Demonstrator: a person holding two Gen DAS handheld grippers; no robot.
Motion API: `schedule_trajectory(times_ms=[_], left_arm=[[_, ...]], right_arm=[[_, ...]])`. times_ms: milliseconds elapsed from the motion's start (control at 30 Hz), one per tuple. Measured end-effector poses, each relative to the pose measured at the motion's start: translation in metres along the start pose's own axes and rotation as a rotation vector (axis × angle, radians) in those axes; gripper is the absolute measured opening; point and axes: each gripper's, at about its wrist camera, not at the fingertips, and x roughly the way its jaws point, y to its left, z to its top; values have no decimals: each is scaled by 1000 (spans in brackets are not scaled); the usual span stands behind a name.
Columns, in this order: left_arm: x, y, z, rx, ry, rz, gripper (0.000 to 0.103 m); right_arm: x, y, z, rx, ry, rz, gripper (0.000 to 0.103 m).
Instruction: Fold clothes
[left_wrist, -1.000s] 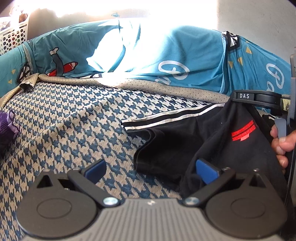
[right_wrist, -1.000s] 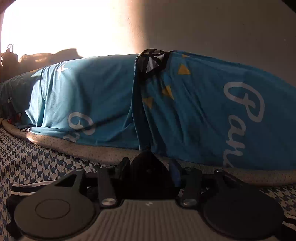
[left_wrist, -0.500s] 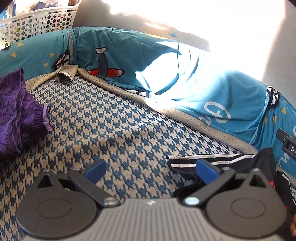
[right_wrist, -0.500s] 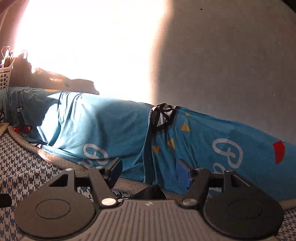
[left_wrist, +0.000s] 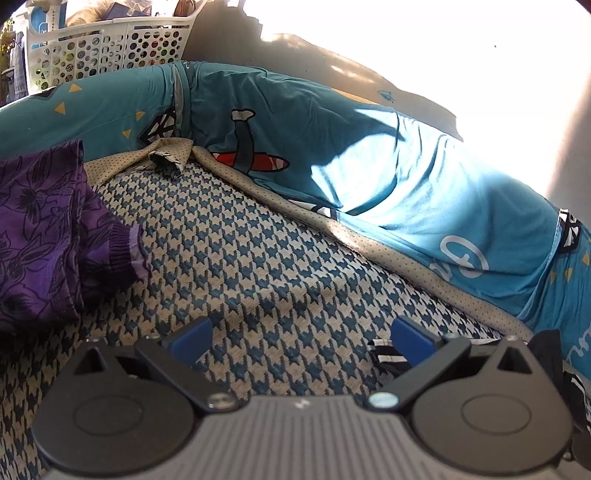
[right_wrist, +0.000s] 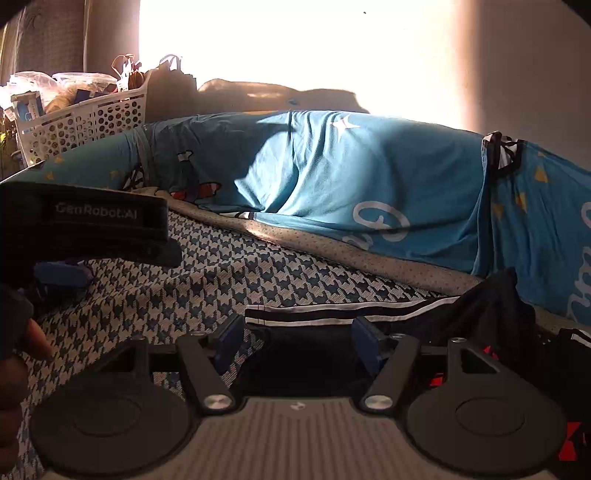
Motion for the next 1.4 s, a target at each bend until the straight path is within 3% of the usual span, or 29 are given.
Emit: schedule_trajectory(times_ms=[300,333,467,667,1067,1233,1400], left_arm=[[-6,0,-3,26,3,-5,103],[-7,0,-4,27,4,-4,103],[-9,1,-6,41,7,3,103],[-13,5,-5,51,-1,4,103],[-39,30,8,114,-132,102,103],[-40,51,15,107,-147,151,103],[-36,61,20,63,-125,158,103]], right_arm=[[29,26,-16,-93,-5,-109,64],[31,27,-16,-90,-1,-116,61],[43,26,-21,-45,25,-106,31],[42,28,-24,-22,5,-99,13],[27,65,1,99,-81,97,11],[36,80,3,175,-65,205,12],[42,80,1,181,-10,240,18]])
